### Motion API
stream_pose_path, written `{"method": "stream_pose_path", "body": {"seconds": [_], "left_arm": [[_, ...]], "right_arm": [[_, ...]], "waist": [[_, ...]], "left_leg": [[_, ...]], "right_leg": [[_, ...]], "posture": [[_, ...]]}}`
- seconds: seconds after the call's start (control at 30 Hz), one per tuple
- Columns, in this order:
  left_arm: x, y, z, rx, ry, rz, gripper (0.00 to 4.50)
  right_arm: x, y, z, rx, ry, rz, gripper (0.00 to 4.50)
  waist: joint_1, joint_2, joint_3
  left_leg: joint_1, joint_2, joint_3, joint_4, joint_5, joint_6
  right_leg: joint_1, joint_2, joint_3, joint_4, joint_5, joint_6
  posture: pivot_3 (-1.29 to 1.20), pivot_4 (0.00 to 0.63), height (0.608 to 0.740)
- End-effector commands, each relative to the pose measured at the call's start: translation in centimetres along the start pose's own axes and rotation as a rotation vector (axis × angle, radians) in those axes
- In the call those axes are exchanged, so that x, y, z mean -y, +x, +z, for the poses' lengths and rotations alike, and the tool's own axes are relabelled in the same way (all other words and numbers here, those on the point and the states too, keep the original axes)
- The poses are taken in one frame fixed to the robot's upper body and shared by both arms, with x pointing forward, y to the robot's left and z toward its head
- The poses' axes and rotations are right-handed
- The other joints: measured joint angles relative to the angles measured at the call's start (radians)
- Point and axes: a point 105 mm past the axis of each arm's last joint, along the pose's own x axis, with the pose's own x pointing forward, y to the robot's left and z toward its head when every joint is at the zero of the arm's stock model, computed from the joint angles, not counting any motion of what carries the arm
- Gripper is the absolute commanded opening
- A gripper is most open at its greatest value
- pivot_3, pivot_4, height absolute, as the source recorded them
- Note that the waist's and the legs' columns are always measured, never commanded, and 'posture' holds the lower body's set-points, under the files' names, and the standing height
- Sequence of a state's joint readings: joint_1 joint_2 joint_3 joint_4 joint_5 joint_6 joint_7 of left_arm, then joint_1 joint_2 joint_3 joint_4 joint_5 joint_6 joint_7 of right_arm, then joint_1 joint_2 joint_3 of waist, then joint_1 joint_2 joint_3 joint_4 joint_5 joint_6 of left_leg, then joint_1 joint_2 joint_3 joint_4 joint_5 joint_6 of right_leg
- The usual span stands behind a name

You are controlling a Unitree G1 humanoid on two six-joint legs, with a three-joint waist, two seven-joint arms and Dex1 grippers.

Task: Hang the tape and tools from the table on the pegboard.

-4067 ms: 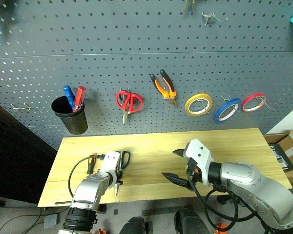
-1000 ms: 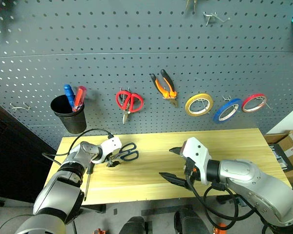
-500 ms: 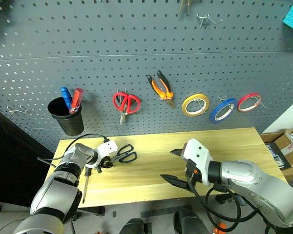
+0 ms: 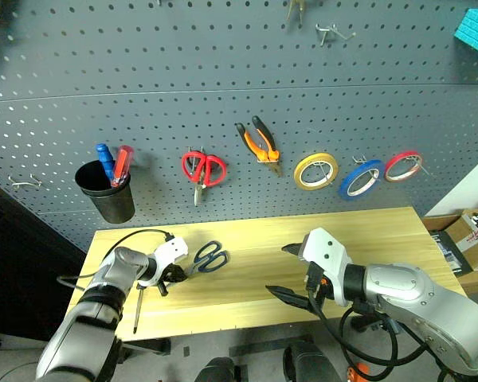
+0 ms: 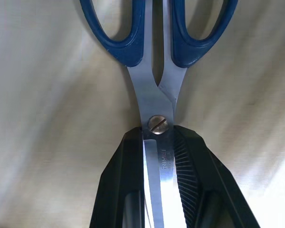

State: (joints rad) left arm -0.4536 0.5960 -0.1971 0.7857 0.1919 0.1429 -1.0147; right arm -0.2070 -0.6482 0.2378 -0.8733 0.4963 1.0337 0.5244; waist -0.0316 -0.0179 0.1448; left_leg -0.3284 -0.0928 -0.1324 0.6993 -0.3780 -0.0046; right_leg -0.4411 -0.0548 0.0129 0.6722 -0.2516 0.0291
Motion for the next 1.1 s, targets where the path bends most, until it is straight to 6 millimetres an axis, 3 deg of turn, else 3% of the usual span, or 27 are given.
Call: {"method": "stream_pose_path", "body": {"seconds": [0.03,0.13,0.3,0.47,0.6,0.8,0.97,1.1], "left_arm": [[1.4,-0.6,-0.5,0.056,-0.006,0.060,0.55],[3.3,-1.4,-1.2,0.123,-0.004,0.134,0.55],[4.4,-2.5,-1.3,0.194,-0.055,0.271,0.55],[3.6,-3.1,-1.7,0.225,-0.201,0.410,0.55],[2.5,-3.3,0.0,0.295,-0.262,0.475,0.55],[2.6,-6.3,3.5,0.557,-0.027,0.573,0.55],[3.2,-8.6,2.4,0.615,0.031,0.654,0.55],[3.8,-11.1,3.1,0.676,0.111,0.725,0.55]], "right_arm": [[-0.4,-0.5,1.3,0.054,-0.054,0.010,4.50],[-0.5,-0.4,1.5,0.068,-0.058,0.011,4.50],[-0.6,-0.4,1.5,0.073,-0.063,0.022,4.50],[-0.5,-0.3,1.5,0.070,-0.071,0.025,4.50],[-0.5,-0.3,1.5,0.070,-0.084,0.033,4.50],[-0.3,-0.3,3.0,0.162,-0.128,0.003,4.50],[0.4,-0.6,4.9,0.279,-0.144,-0.051,4.50],[0.8,-0.9,5.8,0.332,-0.192,-0.079,4.50]], "waist": [[0.000,0.000,0.000],[0.000,0.000,0.000],[0.022,0.000,0.001],[0.036,-0.001,0.001],[0.038,-0.001,0.001],[0.031,-0.001,0.001],[0.031,-0.001,0.001],[0.040,-0.001,0.002]], "left_leg": [[0.000,0.000,0.000,0.000,0.000,0.000],[0.000,0.000,0.000,0.000,0.000,0.000],[0.000,0.001,0.000,0.000,0.000,0.000],[0.000,0.001,-0.001,0.000,0.000,0.000],[0.000,0.001,-0.001,0.000,0.000,0.000],[-0.001,0.001,-0.002,-0.003,0.000,0.000],[-0.001,0.002,-0.001,-0.004,0.000,0.000],[-0.001,0.001,-0.003,-0.003,0.000,0.000]], "right_leg": [[0.000,0.000,0.000,0.000,0.000,0.000],[0.000,0.000,0.001,0.000,0.000,0.000],[0.001,0.000,-0.001,-0.002,0.000,0.000],[0.002,0.000,-0.002,-0.002,0.000,0.000],[0.002,0.000,-0.003,-0.004,0.000,0.000],[0.002,0.000,-0.003,-0.009,0.000,0.000],[0.002,0.000,-0.004,-0.010,0.000,0.000],[0.004,0.000,-0.005,-0.010,0.000,0.000]], "posture": [[-0.04,0.161,0.740],[-0.04,0.161,0.740],[-0.03,0.160,0.740],[-0.01,0.158,0.740],[-0.01,0.158,0.740],[-0.02,0.159,0.740],[-0.01,0.159,0.740],[0.01,0.156,0.740]]}}
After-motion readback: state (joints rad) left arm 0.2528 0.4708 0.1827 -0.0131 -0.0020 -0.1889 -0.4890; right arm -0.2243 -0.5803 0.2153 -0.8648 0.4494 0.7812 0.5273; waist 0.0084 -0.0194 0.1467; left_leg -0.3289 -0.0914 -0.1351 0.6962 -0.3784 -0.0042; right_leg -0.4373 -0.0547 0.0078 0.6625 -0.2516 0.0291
